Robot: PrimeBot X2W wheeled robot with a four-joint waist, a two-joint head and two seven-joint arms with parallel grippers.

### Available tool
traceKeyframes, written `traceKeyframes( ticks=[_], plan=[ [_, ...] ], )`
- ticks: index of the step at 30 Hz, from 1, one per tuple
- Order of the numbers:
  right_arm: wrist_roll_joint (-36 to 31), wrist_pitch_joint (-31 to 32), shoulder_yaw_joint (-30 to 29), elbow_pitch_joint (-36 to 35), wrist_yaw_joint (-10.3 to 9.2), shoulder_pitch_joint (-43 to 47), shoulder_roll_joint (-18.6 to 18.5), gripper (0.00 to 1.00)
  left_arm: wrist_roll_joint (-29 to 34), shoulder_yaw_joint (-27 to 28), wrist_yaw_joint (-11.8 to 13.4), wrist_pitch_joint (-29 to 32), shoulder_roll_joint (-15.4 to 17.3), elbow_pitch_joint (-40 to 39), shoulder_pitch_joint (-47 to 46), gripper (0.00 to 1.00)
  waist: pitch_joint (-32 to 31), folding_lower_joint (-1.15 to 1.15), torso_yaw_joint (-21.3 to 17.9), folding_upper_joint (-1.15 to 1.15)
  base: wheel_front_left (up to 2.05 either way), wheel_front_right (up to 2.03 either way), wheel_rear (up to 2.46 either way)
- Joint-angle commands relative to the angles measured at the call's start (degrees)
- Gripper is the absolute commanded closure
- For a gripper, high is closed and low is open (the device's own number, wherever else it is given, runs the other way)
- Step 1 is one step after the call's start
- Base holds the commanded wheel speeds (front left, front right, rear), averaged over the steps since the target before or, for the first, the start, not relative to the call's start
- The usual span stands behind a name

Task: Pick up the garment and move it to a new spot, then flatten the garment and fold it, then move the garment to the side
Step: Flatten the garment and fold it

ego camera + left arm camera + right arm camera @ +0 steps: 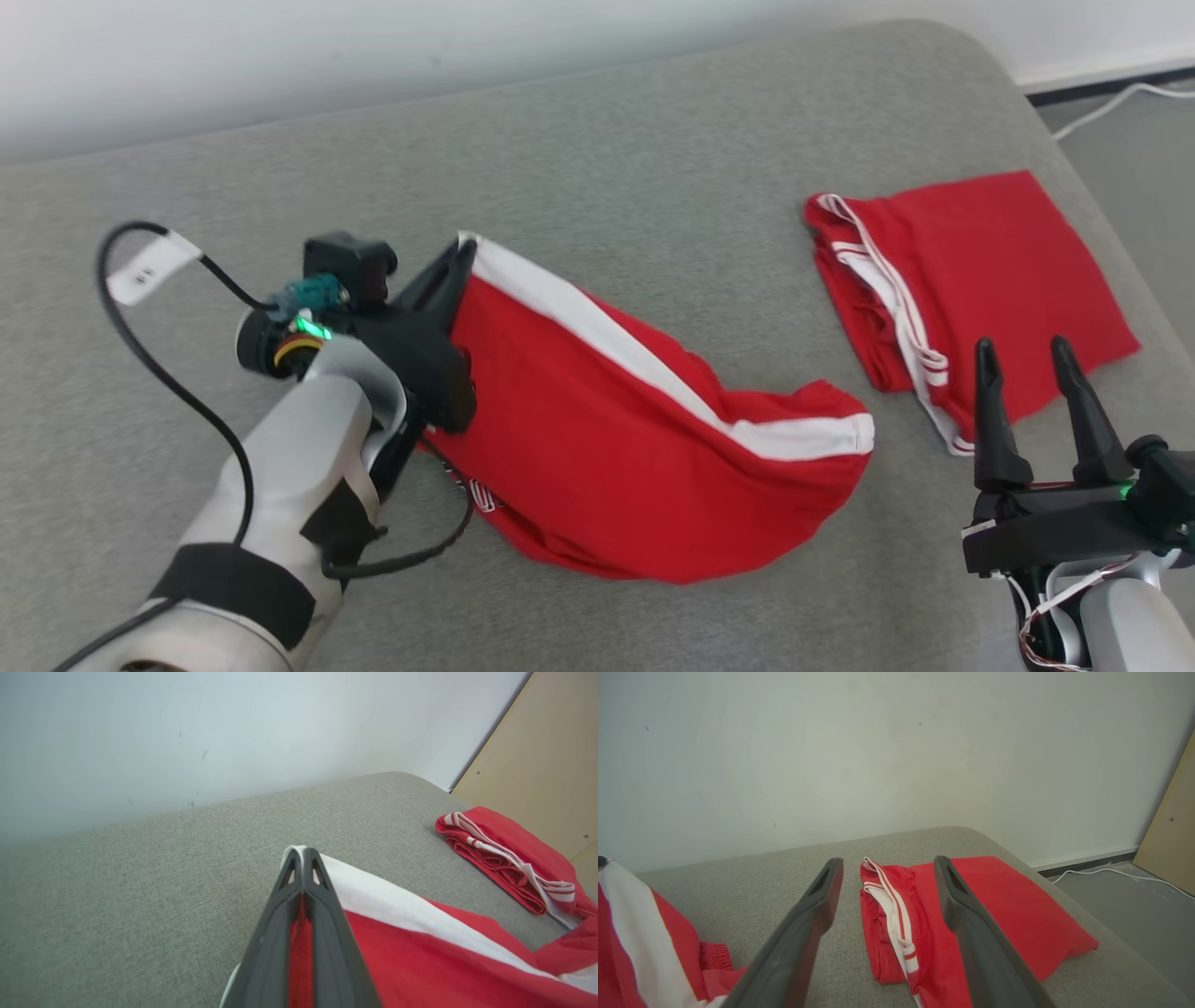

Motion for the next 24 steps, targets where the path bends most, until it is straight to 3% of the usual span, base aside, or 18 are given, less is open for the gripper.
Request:
traceKeyframes(
  ticks=[1,7,12,18,24],
  plan=[
    [-0.3,-0.3,-0.4,-0.2,-0.03,0.8,-0.4,0.00,-0.5,0.6,0.0,-0.7,0.5,-0.7,-1.0,1.00,-1.0,-0.01,2.5,0.00,0.00,0.00,0.00],
    [-0.5,-0.3,-0.6,-0.1,-0.03,1.4,-0.7,0.00,-2.0,1.3,0.0,-1.1,5.1,-5.0,-2.1,1.00,-2.4,-0.01,6.8,0.00,0.00,0.00,0.00],
    [-0.3,-0.3,-1.1,0.4,-0.03,2.5,-0.7,0.00,-3.6,1.9,0.0,-1.2,10.0,-10.1,2.5,1.00,-4.1,-0.01,10.4,0.00,0.00,0.00,0.00],
    [-0.4,-0.3,-1.0,0.9,-0.03,3.7,-0.7,0.00,-6.2,3.9,0.0,-1.2,11.3,-19.7,13.7,1.00,-5.8,-0.01,14.0,0.00,0.00,0.00,0.00],
    [0.0,-0.3,-0.1,1.5,-0.03,3.1,-1.0,0.00,-7.2,8.8,1.9,-1.2,10.0,-26.6,26.1,1.00,-6.7,-0.01,16.0,0.00,0.00,0.00,0.00]
  ],
)
